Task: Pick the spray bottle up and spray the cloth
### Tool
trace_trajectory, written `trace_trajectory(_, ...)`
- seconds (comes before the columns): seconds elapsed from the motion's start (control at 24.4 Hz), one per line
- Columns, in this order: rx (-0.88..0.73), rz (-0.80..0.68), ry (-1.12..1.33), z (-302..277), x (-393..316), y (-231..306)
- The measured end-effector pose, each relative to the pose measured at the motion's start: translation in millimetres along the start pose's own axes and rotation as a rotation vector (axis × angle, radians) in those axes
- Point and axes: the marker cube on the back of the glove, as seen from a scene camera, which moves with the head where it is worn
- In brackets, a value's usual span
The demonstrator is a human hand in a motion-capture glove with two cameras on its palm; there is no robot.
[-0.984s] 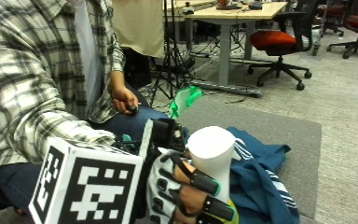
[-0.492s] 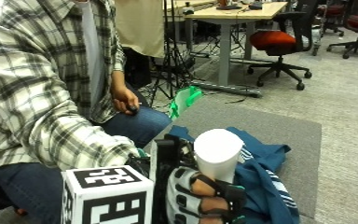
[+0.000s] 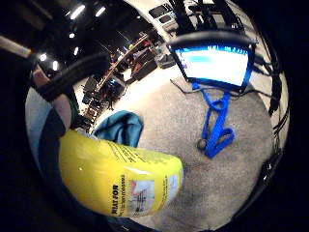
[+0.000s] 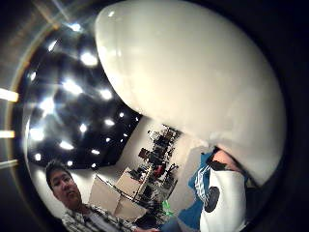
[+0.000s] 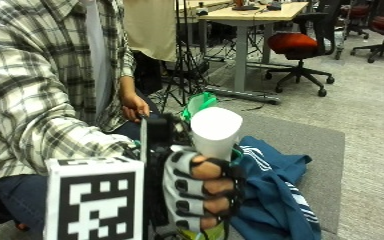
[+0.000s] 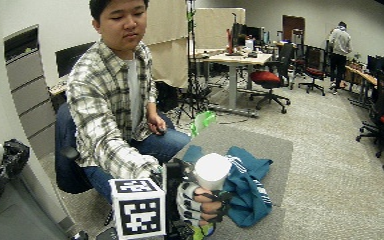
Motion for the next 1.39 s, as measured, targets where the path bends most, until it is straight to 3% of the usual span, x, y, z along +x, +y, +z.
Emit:
trace_trajectory(0.33,-0.007,-0.175,0.003,-46,-96,-9)
trace_trajectory(0.9,0.003,-0.194,-0.023,-69,-150,-13)
trace_trajectory(1.39,-0.219,-0.287,0.231,-10,-155,0)
